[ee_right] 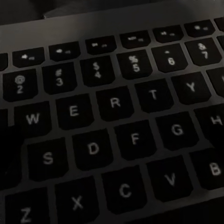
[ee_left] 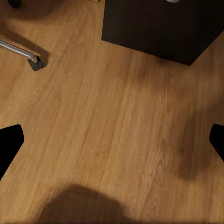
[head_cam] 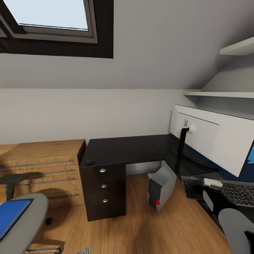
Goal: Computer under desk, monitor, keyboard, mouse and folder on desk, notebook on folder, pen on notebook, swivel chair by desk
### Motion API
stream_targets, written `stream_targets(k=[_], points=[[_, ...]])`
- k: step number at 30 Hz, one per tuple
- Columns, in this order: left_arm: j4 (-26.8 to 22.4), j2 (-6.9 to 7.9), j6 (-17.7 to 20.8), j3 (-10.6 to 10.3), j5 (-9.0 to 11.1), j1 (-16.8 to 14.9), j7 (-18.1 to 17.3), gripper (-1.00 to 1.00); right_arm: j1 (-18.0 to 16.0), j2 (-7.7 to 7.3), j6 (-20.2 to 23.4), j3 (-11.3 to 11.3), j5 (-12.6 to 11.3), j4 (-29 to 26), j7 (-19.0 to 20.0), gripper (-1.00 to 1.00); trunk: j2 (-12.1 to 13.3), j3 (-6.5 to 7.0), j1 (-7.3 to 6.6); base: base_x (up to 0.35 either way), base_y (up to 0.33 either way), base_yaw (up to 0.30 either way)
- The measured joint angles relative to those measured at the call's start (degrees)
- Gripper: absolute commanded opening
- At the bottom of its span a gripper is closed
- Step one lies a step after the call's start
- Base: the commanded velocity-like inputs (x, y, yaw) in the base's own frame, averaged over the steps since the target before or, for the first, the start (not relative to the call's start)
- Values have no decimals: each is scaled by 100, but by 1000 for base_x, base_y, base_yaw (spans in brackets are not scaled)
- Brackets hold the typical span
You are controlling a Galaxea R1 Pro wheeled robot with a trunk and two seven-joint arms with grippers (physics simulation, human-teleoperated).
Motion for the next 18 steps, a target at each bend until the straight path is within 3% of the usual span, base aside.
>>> stream_targets(k=[6, 18], points=[[0, 0, 0, 0, 0, 1, 0, 100, 0, 3, 1, -3, 16, 1, -1, 100, 0, 0, 0, -15, 0, 0], [0, 0, 0, 0, 1, 0, 0, 100, -1, 4, -2, -1, 1, 54, 5, 100, 0, 0, 2, -160, 0, 0]])
